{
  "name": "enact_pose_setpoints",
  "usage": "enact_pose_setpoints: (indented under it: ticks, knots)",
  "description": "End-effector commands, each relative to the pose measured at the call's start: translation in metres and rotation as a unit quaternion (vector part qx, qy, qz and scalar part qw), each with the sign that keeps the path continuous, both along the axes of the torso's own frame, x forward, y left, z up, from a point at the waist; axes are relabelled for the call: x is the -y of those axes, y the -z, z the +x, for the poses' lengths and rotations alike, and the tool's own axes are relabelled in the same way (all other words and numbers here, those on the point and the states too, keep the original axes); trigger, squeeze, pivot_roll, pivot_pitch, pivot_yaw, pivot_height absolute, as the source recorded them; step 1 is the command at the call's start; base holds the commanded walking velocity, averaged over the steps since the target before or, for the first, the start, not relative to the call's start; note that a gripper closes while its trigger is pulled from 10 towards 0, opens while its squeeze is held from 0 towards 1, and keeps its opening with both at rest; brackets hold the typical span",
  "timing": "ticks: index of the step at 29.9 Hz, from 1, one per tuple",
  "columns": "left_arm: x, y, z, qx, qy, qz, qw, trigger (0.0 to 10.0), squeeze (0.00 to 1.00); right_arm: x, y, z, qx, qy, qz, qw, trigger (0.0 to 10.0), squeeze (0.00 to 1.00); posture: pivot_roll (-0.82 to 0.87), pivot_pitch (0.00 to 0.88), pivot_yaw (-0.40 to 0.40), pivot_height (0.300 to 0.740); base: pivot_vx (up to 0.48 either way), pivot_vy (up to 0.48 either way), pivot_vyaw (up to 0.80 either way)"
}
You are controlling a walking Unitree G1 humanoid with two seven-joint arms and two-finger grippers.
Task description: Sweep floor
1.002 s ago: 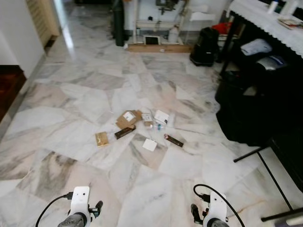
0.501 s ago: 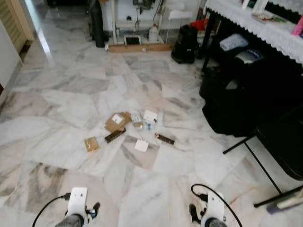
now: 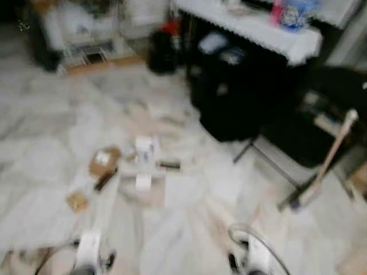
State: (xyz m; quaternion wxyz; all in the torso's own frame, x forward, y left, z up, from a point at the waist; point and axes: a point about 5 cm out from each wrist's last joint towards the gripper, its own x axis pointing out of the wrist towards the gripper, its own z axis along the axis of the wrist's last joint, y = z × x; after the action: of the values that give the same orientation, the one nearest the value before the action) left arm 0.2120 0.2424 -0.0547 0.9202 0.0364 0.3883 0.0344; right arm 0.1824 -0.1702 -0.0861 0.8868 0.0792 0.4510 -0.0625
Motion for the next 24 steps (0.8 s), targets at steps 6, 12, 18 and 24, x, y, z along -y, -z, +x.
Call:
enact_pose_setpoints:
  ticks: [6, 12, 18, 24]
  knots:
    - [-0.008, 0.012, -0.024, -0.046, -0.013, 0.002, 0.999, 10.0, 0.0, -0.004, -0.002, 0.004, 0.008, -0.002, 0.002, 1.0, 10.0, 0.0, -0.02, 0.0, -0.043, 0.74, 0.0, 0.0, -0.69]
    - [-0.011, 0.013, -0.028, -0.05, -0.015, 0.003, 0.999, 10.0, 0.0, -0.004, -0.002, 0.005, 0.009, 0.0, -0.001, 1.0, 10.0, 0.0, -0.02, 0.0, -0.043, 0.74, 0.0, 0.0, -0.69]
    - [-0.013, 0.013, -0.03, -0.053, -0.017, 0.003, 0.998, 10.0, 0.0, -0.004, -0.003, 0.006, 0.012, 0.002, -0.003, 1.0, 10.0, 0.0, -0.02, 0.001, -0.042, 0.74, 0.0, 0.0, -0.68]
    - [-0.014, 0.014, -0.033, -0.055, -0.017, 0.004, 0.998, 10.0, 0.0, -0.004, -0.003, 0.006, 0.013, 0.004, -0.004, 1.0, 10.0, 0.0, -0.02, 0.002, -0.043, 0.74, 0.0, 0.0, -0.68]
